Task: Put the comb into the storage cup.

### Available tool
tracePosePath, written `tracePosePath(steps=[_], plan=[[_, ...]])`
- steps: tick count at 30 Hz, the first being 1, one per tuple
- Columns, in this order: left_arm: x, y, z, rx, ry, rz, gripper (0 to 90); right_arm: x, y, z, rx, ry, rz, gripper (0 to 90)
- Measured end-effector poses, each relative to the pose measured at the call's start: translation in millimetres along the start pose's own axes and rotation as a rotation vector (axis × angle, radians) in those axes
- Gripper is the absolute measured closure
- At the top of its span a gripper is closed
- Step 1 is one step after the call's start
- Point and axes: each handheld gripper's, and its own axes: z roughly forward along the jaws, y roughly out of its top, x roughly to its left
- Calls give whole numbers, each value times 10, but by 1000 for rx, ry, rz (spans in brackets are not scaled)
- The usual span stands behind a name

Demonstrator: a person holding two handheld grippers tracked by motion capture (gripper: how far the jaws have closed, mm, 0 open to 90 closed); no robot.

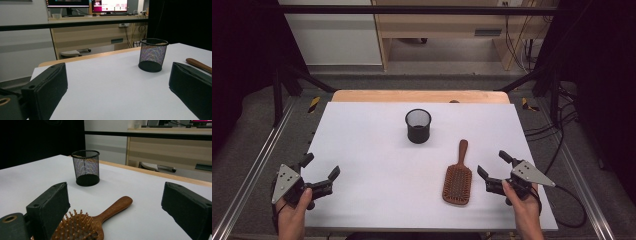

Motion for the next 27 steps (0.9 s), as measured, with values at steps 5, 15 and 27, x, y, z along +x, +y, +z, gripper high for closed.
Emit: tracePosePath(steps=[5,15,27], plan=[[-1,8,-2,-3,-3,6,22,-5,-3,0,4,-15,14,69],[10,6,-9,-4,5,-5,22,-1,7,16,37,-78,26,83],[36,-4,-28,-4,14,-17,22,-11,143,242,110,-152,36,161]])
